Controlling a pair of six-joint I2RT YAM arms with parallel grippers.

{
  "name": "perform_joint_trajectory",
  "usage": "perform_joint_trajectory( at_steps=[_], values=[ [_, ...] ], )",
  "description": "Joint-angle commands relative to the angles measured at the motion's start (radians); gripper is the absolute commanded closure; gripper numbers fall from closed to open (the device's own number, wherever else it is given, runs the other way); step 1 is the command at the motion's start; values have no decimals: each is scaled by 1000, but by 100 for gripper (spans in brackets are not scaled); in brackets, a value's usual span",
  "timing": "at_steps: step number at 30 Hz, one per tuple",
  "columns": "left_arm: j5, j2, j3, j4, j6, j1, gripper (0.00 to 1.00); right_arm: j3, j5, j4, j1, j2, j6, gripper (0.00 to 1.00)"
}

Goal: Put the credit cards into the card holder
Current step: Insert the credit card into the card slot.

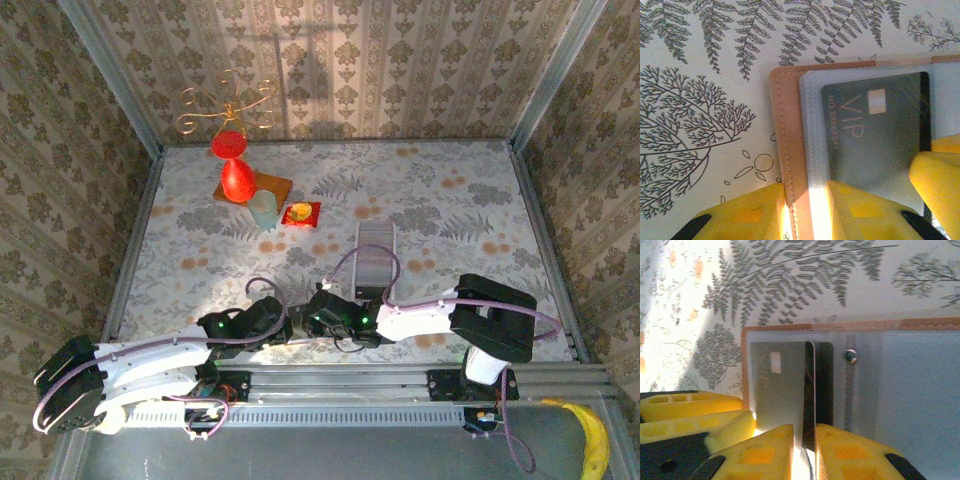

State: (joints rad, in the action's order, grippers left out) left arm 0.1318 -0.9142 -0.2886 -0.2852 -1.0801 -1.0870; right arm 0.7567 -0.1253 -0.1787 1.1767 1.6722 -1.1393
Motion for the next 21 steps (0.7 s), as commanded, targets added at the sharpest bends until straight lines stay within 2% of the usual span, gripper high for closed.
perform_joint_trajectory(
  at_steps=[1,4,11,16,21],
  values=[
    [23,19,5,-55,-3,-8,72,27,10,-13,12,-6,38,79],
    [31,52,15,-65,-7,-7,70,9,-35,43,11,-45,48,70],
    [29,113,35,-78,-19,-8,67,27,-118,229,11,-96,86,67],
    [16,135,47,-68,-26,-8,64,55,-104,251,11,-55,100,82],
    [9,132,49,-73,-30,-7,59,88,-79,251,11,11,112,90]
  ],
)
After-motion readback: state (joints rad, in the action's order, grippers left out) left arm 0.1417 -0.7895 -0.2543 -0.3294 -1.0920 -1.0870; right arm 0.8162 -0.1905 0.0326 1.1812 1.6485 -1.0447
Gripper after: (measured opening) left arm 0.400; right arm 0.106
